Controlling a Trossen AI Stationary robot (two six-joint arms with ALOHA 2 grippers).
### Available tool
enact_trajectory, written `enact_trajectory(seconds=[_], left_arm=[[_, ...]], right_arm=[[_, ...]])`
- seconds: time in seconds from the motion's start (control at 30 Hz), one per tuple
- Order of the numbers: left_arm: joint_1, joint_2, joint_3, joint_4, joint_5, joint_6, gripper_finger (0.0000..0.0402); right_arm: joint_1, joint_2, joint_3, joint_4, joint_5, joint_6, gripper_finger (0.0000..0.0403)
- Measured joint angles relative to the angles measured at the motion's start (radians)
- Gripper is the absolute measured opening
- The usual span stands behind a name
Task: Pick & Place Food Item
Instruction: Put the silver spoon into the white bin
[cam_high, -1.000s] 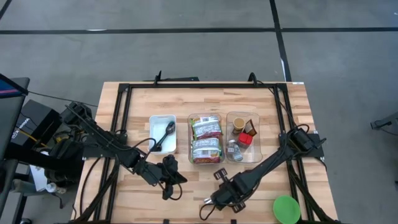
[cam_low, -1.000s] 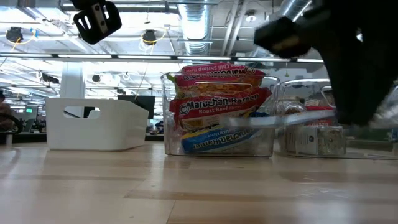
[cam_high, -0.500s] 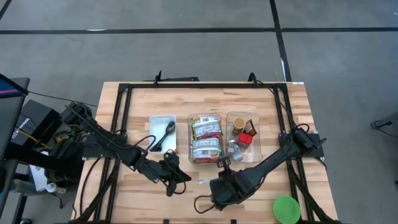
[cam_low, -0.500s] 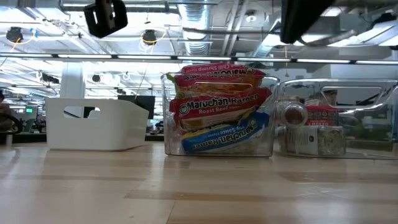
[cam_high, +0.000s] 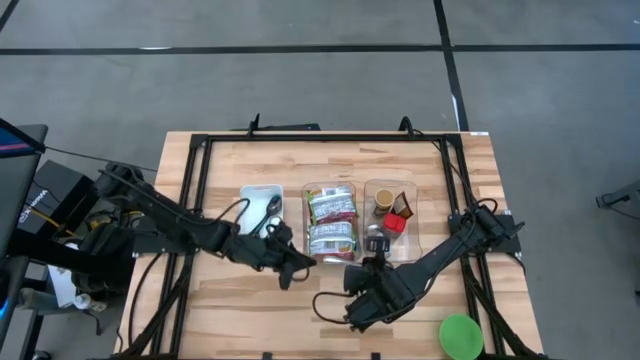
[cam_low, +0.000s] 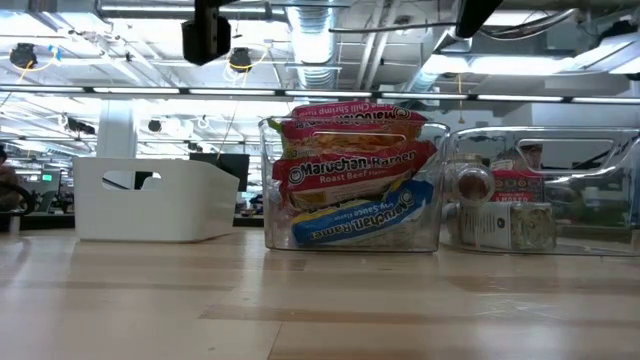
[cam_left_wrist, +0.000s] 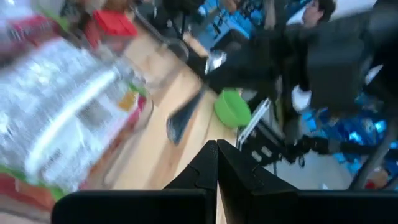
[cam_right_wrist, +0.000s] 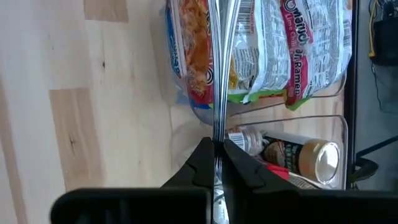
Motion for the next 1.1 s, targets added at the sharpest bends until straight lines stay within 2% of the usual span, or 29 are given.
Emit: enact_trajectory(seconds=[0.37, 0.57, 0.7, 0.83, 1.1], left_arm=[[0.099, -0.162, -0.005, -0.221, 0.007, 0.002, 0.0], [0.14, -0.216, -0.081, -0.188, 0.098, -0.056, 0.0], [0.147, -0.223, -0.144, -0.062, 0.154, -0.077, 0.0], [0.141, -0.219, -0.175, 0.028, 0.165, -0.071, 0.0], [0.142, -0.219, -0.176, 0.027, 0.164, -0.06, 0.0006]], right_arm=[[0.0, 0.0, 0.0, 0.007, 0.063, 0.078, 0.0004], [-0.012, 0.0, 0.0, 0.021, 0.069, 0.076, 0.0004], [-0.022, 0.0, 0.0, 0.041, 0.07, 0.067, 0.0004], [-0.035, 0.0, 0.0, 0.06, 0.07, 0.046, 0.0004], [-0.053, 0.0, 0.0, 0.106, 0.071, -0.019, 0.0004]])
